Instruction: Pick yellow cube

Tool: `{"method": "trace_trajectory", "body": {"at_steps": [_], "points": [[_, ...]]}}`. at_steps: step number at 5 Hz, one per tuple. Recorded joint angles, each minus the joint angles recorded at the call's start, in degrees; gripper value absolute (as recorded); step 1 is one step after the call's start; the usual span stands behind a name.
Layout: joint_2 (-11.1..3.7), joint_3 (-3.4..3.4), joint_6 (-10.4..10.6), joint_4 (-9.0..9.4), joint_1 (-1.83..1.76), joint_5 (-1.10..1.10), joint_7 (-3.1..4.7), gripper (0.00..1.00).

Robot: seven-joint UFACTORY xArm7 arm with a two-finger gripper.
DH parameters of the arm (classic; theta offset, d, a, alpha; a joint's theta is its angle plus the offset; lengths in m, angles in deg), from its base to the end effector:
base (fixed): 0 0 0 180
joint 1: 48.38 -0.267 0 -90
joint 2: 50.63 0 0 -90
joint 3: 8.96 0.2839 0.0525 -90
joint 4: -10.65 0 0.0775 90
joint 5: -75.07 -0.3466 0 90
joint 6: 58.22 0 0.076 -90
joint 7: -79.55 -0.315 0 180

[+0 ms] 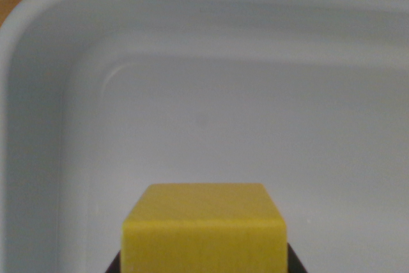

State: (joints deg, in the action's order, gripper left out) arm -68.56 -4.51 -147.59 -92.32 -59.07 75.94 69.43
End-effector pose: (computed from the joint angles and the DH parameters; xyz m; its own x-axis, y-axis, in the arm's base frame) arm 0.5242 0.1352 0.2488 0.9936 0.0850 -0.0750 0.0855 -0.9963 0.0045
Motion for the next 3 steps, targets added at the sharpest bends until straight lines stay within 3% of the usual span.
{"method": "trace_trajectory", "body": {"at_steps": [3], "points": [[0.22,0.01,-0.70,-0.47,0.00,-0.02,0.01,1.00]]}}
